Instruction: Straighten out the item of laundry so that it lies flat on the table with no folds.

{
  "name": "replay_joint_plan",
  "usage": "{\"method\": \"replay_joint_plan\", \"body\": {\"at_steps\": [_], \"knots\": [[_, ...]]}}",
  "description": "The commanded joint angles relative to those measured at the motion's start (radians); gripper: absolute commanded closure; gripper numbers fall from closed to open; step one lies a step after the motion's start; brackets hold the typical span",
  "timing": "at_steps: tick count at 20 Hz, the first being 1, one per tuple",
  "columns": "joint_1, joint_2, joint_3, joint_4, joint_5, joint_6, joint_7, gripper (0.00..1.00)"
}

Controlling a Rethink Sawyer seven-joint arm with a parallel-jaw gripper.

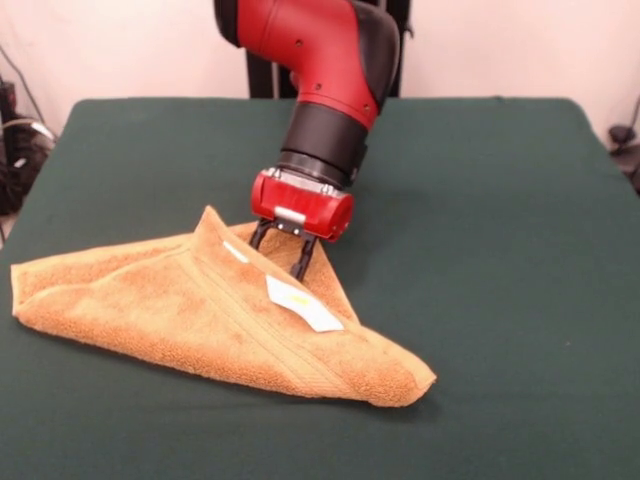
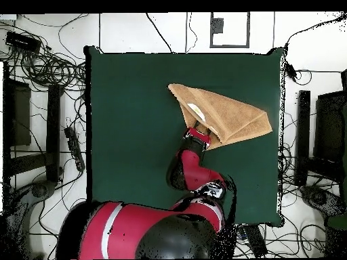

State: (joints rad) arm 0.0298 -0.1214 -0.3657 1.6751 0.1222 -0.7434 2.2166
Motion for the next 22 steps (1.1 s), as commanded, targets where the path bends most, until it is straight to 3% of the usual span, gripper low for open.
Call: {"method": "replay_joint_plan", "body": {"at_steps": [1,8,14,19,22], "knots": [[0.061,0.096,0.040,-0.119,0.116,-0.170,0.047,0.00],[0.037,0.107,0.023,-0.143,0.084,-0.119,0.032,0.00],[-0.017,0.102,0.071,-0.161,0.010,0.062,0.050,0.00],[-0.129,0.057,0.209,-0.185,-0.181,0.337,0.055,0.00],[-0.164,0.064,0.240,-0.225,-0.253,0.375,0.038,0.00]]}}
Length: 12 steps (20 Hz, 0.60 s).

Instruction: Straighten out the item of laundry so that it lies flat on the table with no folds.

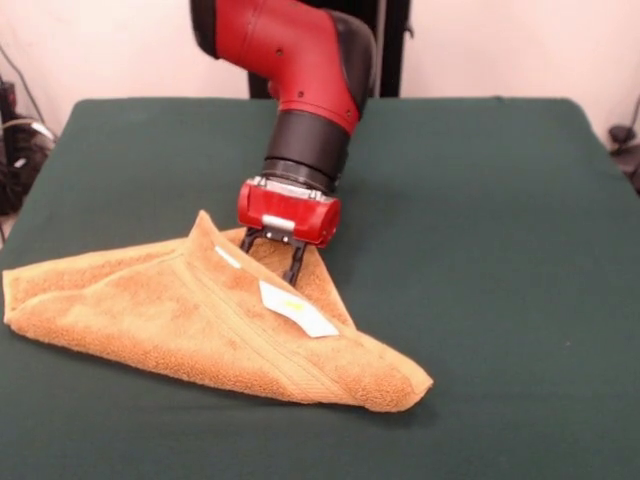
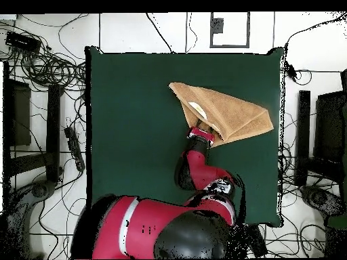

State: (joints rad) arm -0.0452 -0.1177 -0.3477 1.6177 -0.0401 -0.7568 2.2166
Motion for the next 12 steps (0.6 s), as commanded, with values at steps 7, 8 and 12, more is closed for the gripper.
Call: {"method": "replay_joint_plan", "body": {"at_steps": [7,8,12], "knots": [[0.025,0.153,0.006,-0.236,0.138,-0.053,-0.064,0.00],[0.028,0.160,-0.011,-0.244,0.152,-0.117,-0.083,0.00],[0.028,0.175,-0.041,-0.263,0.177,-0.186,-0.072,0.00]]}}
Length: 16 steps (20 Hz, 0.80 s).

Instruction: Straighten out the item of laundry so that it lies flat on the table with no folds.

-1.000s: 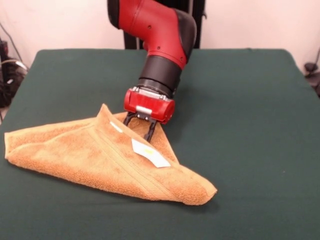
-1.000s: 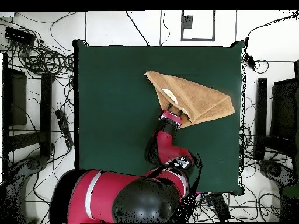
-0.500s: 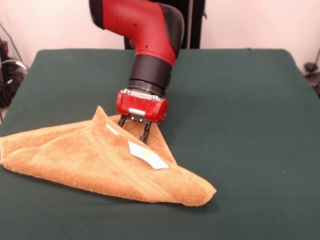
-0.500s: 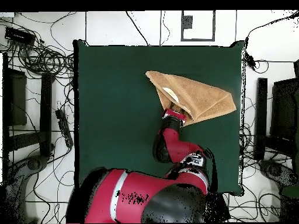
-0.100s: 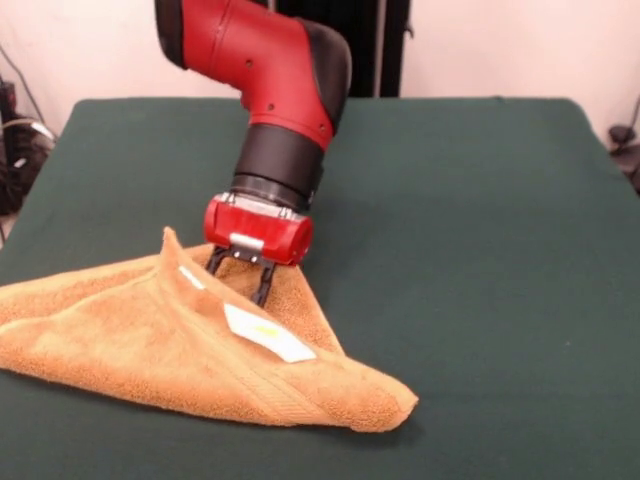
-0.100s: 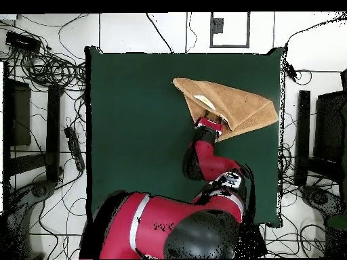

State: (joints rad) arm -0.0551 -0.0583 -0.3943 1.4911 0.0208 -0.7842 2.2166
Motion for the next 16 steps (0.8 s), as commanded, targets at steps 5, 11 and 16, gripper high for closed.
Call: {"method": "replay_joint_plan", "body": {"at_steps": [5,11,16], "knots": [[0.044,0.122,-0.025,-0.144,0.148,-0.238,-0.054,0.00],[0.034,0.137,-0.016,-0.180,0.128,-0.189,-0.017,0.00],[0.041,0.154,-0.027,-0.201,0.148,-0.215,-0.027,0.00]]}}
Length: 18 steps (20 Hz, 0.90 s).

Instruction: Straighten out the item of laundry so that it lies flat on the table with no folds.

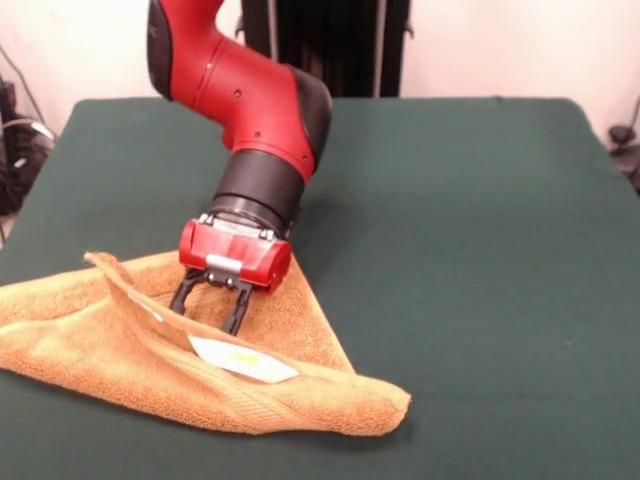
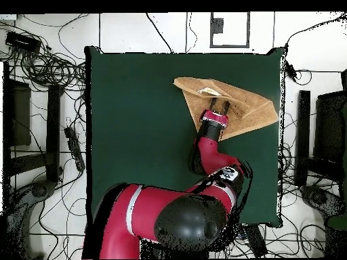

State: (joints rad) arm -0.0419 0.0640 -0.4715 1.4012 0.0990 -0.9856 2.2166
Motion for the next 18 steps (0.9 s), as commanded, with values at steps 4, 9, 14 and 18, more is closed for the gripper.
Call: {"method": "replay_joint_plan", "body": {"at_steps": [4,9,14,18], "knots": [[0.009,0.062,0.084,-0.160,0.026,0.089,0.014,0.00],[-0.040,0.037,0.201,-0.206,-0.180,0.417,0.112,0.00],[-0.056,-0.020,0.272,-0.161,-0.262,0.543,0.134,0.00],[0.039,0.030,0.115,-0.131,0.001,0.207,0.011,0.00]]}}
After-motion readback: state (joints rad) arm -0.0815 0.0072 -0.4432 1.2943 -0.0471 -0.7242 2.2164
